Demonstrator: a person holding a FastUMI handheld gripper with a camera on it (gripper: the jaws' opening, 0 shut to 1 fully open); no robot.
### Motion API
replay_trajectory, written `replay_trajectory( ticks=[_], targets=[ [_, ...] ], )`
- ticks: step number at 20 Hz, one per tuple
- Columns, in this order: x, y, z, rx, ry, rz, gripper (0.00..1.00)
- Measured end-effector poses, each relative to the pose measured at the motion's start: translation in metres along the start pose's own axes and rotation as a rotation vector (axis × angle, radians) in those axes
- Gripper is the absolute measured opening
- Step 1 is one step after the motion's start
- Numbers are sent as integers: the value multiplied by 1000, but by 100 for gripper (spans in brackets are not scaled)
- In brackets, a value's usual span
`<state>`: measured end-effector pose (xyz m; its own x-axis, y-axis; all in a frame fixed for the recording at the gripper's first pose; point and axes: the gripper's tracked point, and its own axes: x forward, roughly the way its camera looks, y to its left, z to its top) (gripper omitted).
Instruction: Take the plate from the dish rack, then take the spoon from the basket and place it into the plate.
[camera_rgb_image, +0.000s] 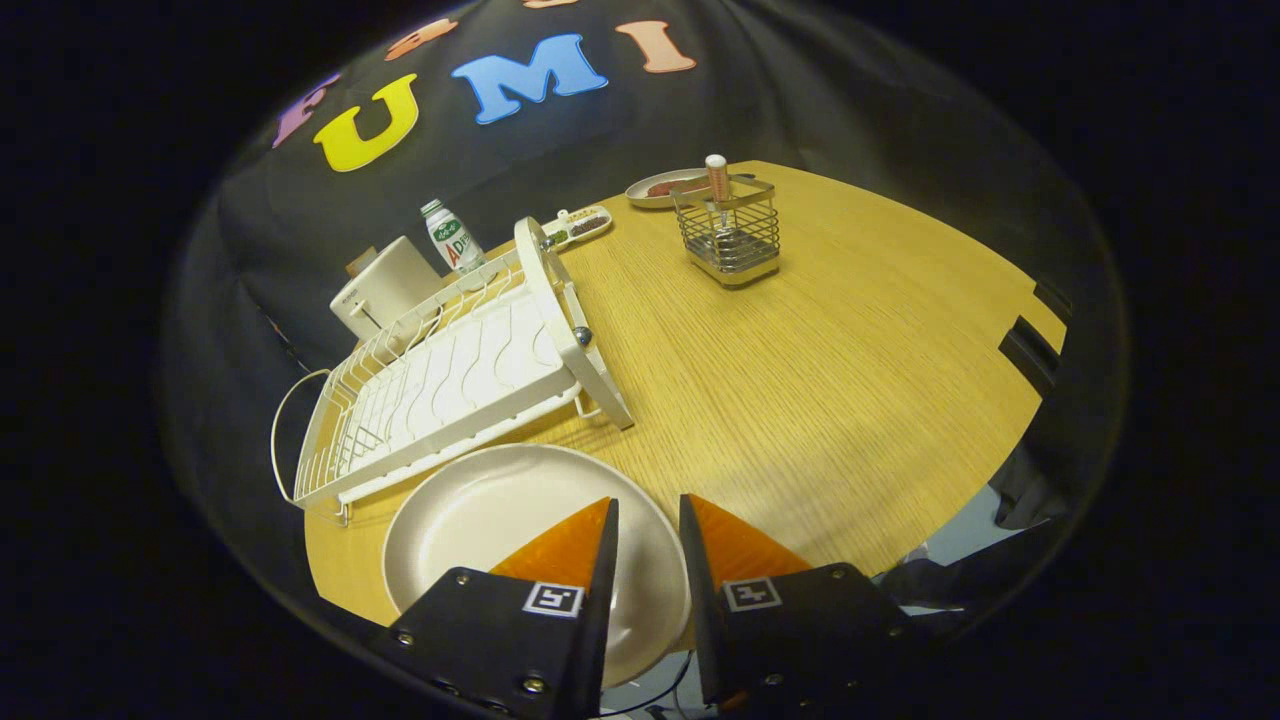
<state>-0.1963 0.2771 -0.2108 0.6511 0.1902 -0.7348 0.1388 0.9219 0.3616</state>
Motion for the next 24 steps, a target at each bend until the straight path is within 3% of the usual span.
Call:
replay_trajectory(
  ticks=[14,24],
  targets=[
    [-7,-3,37,-42,-82,-7,37],
    [-26,-14,125,-79,-264,-62,37]
  ],
)
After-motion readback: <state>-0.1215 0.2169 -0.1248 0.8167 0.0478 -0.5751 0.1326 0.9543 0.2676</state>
